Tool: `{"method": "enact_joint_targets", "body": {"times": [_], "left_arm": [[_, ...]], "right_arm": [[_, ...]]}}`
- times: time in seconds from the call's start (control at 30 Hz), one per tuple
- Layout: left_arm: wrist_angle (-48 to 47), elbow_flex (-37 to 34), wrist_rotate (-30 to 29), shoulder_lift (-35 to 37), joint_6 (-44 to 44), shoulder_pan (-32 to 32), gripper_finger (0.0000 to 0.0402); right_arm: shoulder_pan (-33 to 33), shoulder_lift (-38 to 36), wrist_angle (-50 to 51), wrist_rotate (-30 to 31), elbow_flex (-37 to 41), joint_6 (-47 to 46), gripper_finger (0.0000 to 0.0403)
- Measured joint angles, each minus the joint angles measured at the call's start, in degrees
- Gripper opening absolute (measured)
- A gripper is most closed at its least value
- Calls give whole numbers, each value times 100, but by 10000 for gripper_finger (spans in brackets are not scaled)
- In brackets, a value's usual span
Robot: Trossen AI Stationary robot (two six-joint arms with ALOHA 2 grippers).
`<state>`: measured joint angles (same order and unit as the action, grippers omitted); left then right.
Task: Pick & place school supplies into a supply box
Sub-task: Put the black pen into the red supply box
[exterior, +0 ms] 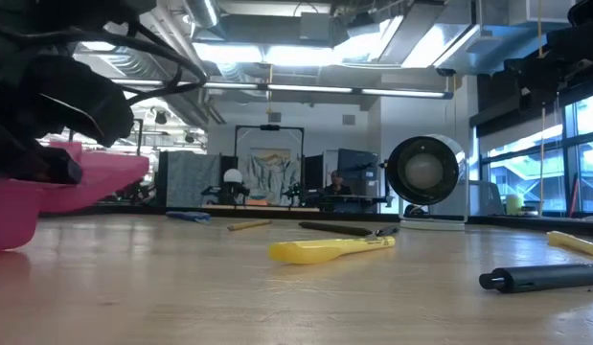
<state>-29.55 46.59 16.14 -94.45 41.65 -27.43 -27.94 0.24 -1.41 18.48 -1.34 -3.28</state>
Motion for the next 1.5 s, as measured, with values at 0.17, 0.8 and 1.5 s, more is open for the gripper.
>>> {"method": "enact_joint_targets", "body": {"times": [0.17,0.8,1.5], "left_arm": [[12,-4,-18,-43,-38,-1,22],[69,94,-103,-67,-4,-7,86],[-250,303,-167,-87,618,-337,78]], "right_arm": [[0,-1,-1,-4,0,56,242],[2,0,-1,-7,0,56,242],[0,0,-2,-4,0,-97,242]]}}
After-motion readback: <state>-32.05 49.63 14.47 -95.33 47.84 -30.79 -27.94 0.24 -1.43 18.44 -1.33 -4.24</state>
